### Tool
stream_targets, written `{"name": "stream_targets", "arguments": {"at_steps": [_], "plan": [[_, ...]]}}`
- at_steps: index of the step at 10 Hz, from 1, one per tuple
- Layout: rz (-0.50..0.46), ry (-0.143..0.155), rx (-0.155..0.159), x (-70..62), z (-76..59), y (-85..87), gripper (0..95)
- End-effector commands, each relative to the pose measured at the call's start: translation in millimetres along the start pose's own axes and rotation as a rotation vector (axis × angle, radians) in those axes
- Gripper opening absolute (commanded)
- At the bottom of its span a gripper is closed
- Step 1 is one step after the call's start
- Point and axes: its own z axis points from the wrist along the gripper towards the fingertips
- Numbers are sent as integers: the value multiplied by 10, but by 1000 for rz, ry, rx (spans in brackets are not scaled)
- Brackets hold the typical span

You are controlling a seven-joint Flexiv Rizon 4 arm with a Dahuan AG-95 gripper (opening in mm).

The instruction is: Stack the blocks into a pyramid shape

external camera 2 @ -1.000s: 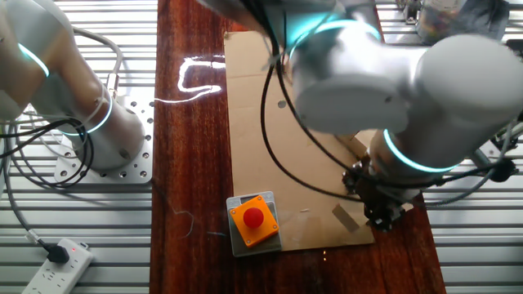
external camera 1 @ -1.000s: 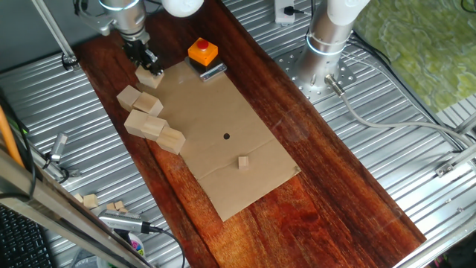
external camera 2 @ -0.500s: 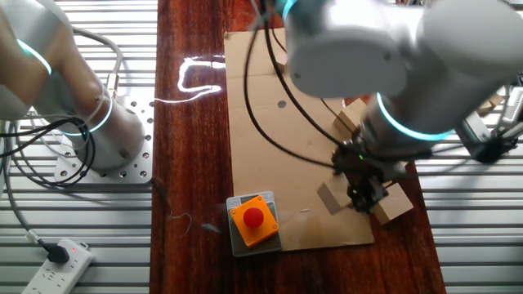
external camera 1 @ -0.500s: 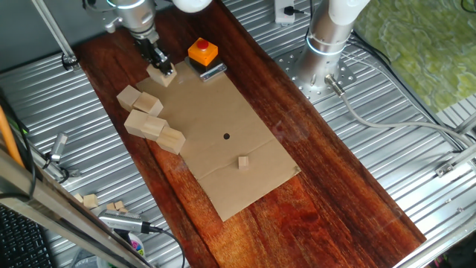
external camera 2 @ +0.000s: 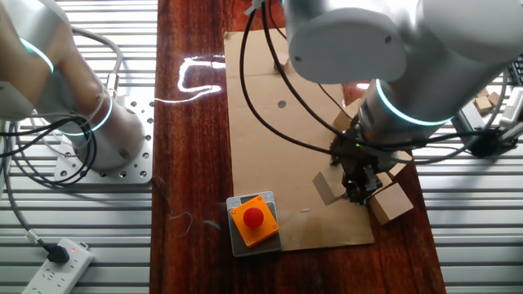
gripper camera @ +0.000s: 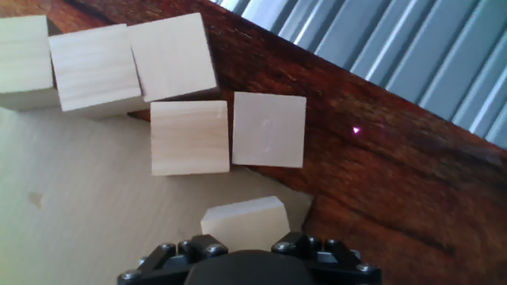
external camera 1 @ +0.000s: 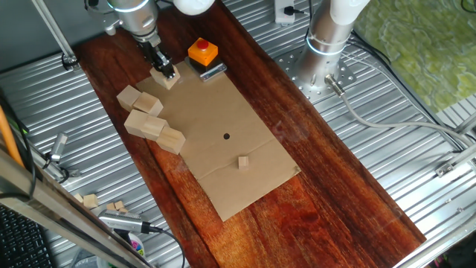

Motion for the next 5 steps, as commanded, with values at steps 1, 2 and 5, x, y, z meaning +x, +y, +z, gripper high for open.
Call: {"name": "stream_targets", "arguments": {"at_steps": [1,2,5], "plan": [[22,-2,18,11,3,-4,0],[43,-3,18,11,3,-4,0],[70,15,2,11,3,-4,0]]}}
